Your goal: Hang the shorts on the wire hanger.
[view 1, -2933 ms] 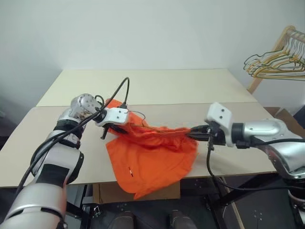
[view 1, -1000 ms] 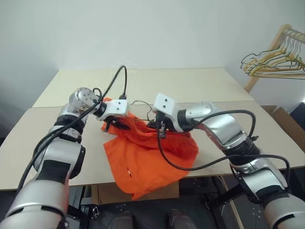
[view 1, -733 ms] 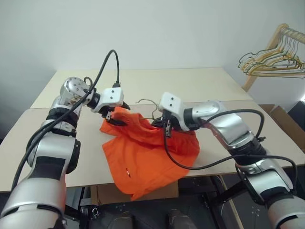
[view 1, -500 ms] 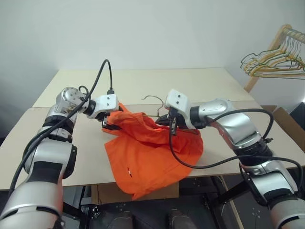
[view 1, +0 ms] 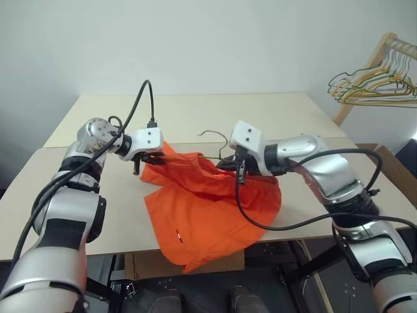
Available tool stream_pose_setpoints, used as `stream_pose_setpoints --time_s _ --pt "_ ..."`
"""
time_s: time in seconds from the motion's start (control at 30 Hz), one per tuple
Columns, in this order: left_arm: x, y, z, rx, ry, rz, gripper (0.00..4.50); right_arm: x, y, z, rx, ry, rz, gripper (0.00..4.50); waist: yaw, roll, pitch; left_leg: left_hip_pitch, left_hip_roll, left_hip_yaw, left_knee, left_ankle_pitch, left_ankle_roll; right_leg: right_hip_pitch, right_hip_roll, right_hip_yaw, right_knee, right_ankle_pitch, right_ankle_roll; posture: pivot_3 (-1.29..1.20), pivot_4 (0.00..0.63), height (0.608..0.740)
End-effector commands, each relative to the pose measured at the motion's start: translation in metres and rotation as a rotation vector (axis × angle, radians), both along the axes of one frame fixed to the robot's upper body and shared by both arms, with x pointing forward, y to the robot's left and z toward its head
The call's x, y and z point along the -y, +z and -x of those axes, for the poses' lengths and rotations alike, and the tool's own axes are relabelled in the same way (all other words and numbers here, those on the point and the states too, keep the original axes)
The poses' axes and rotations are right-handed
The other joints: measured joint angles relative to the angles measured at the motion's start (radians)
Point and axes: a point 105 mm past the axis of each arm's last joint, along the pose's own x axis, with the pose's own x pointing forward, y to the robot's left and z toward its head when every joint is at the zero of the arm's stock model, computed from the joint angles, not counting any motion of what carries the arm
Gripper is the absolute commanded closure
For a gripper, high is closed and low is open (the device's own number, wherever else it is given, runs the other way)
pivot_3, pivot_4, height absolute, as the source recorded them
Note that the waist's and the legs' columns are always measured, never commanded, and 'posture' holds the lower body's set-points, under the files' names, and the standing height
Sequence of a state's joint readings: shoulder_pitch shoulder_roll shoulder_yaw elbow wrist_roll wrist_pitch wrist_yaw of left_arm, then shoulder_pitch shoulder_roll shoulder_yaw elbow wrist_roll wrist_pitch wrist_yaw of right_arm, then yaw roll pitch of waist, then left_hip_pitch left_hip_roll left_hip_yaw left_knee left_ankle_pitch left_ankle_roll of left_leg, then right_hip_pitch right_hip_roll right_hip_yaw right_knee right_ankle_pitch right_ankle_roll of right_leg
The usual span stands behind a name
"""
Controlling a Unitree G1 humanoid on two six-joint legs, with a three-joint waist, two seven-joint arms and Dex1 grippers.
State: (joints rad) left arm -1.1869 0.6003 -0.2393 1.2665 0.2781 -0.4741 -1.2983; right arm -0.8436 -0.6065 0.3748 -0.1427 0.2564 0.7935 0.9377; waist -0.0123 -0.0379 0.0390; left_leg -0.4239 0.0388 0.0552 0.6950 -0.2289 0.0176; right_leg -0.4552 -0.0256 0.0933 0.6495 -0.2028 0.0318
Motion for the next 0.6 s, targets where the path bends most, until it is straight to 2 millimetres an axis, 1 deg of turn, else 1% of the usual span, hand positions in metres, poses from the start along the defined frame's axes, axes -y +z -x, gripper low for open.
stream_pose_setpoints --time_s 0.03,0.13,0.2,0.33,0.47,0.6 --pt "0.003 0.023 -0.008 0.075 0.014 0.016 4.45 0.004 0.019 0.000 0.055 -0.006 -0.032 4.50 0.000 0.000 0.000 0.000 0.000 0.000 0.000 0.000 0.000 0.000 0.000 0.000 0.000 0.000 0.000 0.04 0.000 0.740" --pt "0.004 0.031 -0.011 0.097 0.031 0.040 4.45 0.005 0.017 0.000 0.051 -0.011 -0.031 4.50 0.000 0.000 0.000 0.000 0.000 0.000 0.000 0.000 0.000 0.000 0.000 0.000 0.000 0.000 0.000 0.04 0.000 0.740" --pt "0.005 0.040 -0.013 0.108 0.045 0.082 4.45 0.005 0.014 0.000 0.048 -0.017 -0.027 4.50 0.000 0.000 0.000 0.000 0.000 0.000 0.000 0.000 0.000 0.000 0.000 0.000 0.000 0.000 0.000 0.04 0.000 0.740" --pt "0.004 0.063 -0.018 0.149 0.087 0.159 4.45 0.009 0.003 -0.001 0.031 -0.059 -0.037 4.50 0.001 0.000 0.000 0.000 0.000 0.000 0.000 0.000 0.000 0.000 0.000 0.000 0.000 0.000 0.000 0.06 0.000 0.740" --pt "0.000 0.070 -0.018 0.158 0.103 0.182 4.45 0.015 -0.009 -0.003 0.025 -0.106 -0.040 4.50 0.002 0.000 0.000 0.000 0.000 0.000 0.000 0.000 0.000 0.000 0.000 0.000 0.000 0.000 0.000 0.07 0.000 0.740" --pt "-0.003 0.074 -0.018 0.162 0.115 0.200 4.45 0.019 -0.015 -0.009 0.025 -0.183 -0.101 4.50 0.000 0.000 0.000 0.000 0.000 0.000 0.000 0.000 0.000 0.000 0.000 0.000 0.000 0.000 0.000 0.07 0.000 0.740"
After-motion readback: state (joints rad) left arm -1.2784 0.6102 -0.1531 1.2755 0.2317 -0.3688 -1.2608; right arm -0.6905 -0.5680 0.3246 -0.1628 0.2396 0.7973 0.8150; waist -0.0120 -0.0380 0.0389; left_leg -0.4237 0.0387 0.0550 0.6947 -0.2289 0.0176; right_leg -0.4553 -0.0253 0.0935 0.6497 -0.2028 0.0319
